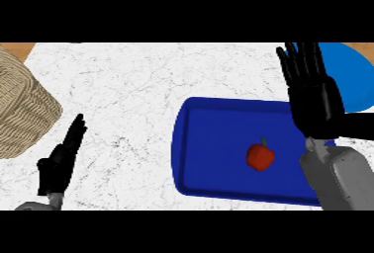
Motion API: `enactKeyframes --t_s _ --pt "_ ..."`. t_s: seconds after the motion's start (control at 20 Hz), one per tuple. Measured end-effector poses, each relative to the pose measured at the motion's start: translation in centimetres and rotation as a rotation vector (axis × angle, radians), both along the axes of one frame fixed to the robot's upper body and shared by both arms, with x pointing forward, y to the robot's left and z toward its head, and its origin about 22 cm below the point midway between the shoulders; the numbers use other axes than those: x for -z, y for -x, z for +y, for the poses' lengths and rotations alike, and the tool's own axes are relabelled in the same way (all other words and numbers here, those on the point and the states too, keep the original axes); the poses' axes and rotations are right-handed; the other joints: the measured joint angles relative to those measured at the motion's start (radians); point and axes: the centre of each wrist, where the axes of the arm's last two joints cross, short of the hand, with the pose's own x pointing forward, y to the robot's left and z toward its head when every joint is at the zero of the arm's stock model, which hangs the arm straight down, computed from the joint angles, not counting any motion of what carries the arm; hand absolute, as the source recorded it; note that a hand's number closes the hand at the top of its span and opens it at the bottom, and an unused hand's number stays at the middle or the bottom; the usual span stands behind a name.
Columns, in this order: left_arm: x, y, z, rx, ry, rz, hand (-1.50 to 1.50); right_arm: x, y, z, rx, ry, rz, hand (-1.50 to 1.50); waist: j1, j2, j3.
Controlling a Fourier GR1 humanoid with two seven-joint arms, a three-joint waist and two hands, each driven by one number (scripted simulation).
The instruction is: Pick the bell pepper from the tray and place it in the plate
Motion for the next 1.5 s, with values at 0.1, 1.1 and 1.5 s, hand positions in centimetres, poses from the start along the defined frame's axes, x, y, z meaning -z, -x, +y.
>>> enactKeyframes --t_s 0.1,1.1,1.5 --pt "0.3 0.3 -0.3 -0.009 0.014 0.029 0.00 0.1 0.4 -1.5 0.076 0.031 0.009 1.50 -0.002 -0.002 -0.009" --pt "-0.2 0.8 -4.3 -0.012 0.267 0.258 0.00 6.1 14.1 -11.8 1.073 0.601 0.247 -1.50 -0.026 -0.008 -0.024" --pt "-0.6 0.2 -4.8 0.030 0.262 0.259 0.00 3.8 16.7 -10.9 0.842 0.882 0.547 -1.50 0.007 0.000 -0.027"
